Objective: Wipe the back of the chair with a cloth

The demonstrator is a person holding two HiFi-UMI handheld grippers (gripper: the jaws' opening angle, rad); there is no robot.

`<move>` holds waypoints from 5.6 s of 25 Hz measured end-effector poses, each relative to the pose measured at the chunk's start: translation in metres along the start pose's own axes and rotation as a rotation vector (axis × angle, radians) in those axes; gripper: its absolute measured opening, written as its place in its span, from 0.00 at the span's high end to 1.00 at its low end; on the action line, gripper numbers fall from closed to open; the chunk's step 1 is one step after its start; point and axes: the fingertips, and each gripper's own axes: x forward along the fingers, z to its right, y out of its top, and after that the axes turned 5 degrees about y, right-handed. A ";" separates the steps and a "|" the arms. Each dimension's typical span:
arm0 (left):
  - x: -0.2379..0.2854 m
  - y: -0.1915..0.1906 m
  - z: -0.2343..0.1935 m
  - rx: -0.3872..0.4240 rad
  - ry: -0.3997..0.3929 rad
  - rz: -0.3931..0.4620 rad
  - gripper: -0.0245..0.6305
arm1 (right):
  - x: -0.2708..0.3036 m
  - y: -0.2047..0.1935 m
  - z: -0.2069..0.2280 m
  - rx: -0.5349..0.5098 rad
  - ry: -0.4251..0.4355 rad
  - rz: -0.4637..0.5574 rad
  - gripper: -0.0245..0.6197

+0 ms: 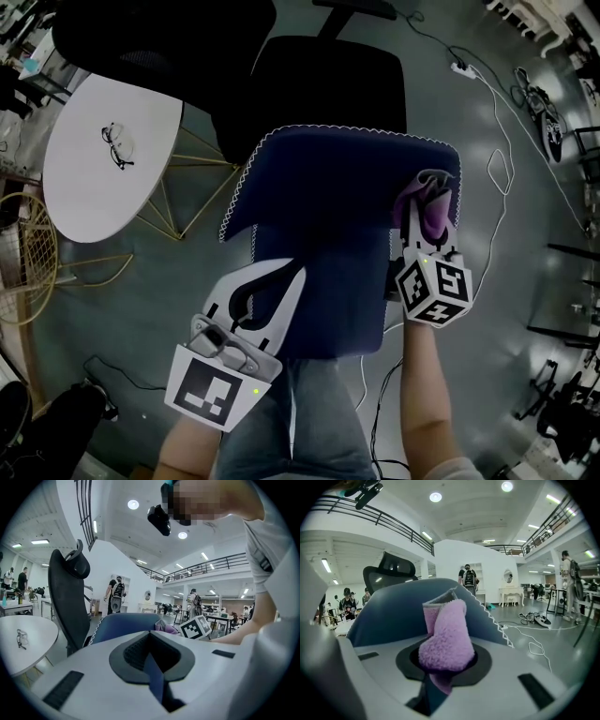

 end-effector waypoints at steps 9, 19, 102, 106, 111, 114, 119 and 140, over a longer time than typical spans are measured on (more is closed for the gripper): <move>-0.017 -0.003 -0.005 -0.001 0.030 0.009 0.94 | 0.005 0.000 -0.025 -0.003 0.044 0.012 0.84; -0.029 0.000 -0.013 0.009 0.064 0.032 0.94 | 0.014 0.000 -0.067 -0.017 0.130 0.015 0.84; -0.048 -0.021 -0.040 -0.033 0.129 0.010 0.94 | 0.045 -0.046 -0.168 -0.048 0.246 -0.064 0.84; -0.040 -0.021 -0.035 -0.028 0.110 0.006 0.94 | 0.043 -0.047 -0.149 -0.046 0.211 -0.066 0.84; -0.031 -0.020 -0.026 -0.021 0.087 0.002 0.94 | 0.038 -0.047 -0.129 -0.042 0.177 -0.066 0.84; -0.026 -0.019 -0.020 -0.016 0.071 0.000 0.94 | 0.034 -0.048 -0.118 -0.036 0.160 -0.066 0.84; -0.014 -0.015 -0.010 -0.009 0.040 -0.006 0.94 | 0.027 -0.048 -0.094 -0.014 0.115 -0.067 0.84; 0.036 -0.009 0.034 0.020 -0.114 -0.012 0.94 | -0.007 -0.052 0.028 0.072 -0.141 -0.062 0.84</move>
